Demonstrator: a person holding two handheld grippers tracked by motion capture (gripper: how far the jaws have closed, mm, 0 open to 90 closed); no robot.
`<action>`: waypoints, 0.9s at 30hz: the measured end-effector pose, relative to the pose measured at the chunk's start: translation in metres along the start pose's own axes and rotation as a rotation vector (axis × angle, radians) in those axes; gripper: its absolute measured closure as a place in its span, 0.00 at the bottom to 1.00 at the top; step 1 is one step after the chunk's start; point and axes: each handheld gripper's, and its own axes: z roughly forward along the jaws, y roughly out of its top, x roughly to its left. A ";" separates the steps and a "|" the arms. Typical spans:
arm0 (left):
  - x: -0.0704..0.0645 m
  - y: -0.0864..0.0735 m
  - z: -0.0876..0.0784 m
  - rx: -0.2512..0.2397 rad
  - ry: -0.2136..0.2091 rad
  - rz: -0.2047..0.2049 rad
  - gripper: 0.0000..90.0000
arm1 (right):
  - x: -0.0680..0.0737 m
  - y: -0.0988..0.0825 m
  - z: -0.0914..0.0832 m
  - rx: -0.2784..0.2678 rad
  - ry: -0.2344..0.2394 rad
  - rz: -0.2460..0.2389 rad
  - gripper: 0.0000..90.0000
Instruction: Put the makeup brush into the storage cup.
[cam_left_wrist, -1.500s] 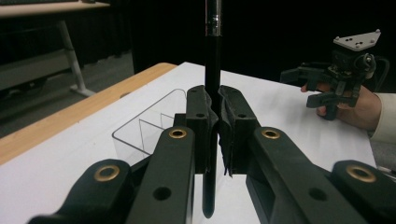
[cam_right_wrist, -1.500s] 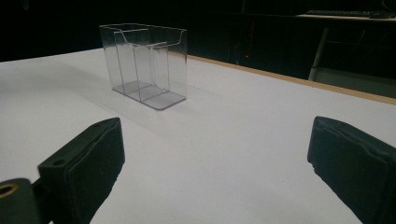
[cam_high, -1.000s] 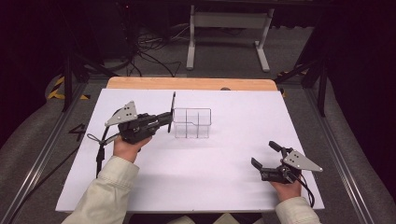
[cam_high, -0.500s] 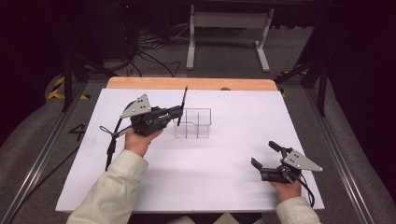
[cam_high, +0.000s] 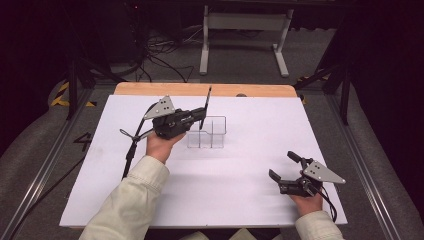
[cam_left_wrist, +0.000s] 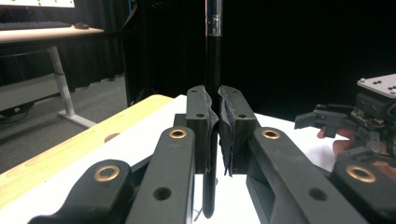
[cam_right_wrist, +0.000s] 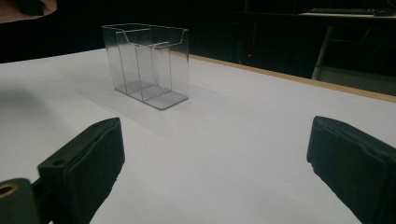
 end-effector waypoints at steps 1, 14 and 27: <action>0.001 0.001 0.002 -0.002 0.003 0.005 0.92 | 0.000 0.000 0.000 0.000 0.002 0.000 0.05; 0.004 0.000 0.016 -0.007 0.038 0.018 0.92 | 0.000 0.000 0.000 0.001 0.006 0.000 0.05; 0.009 -0.004 0.026 -0.009 0.097 0.004 0.92 | -0.001 0.000 0.000 0.002 0.010 0.000 0.05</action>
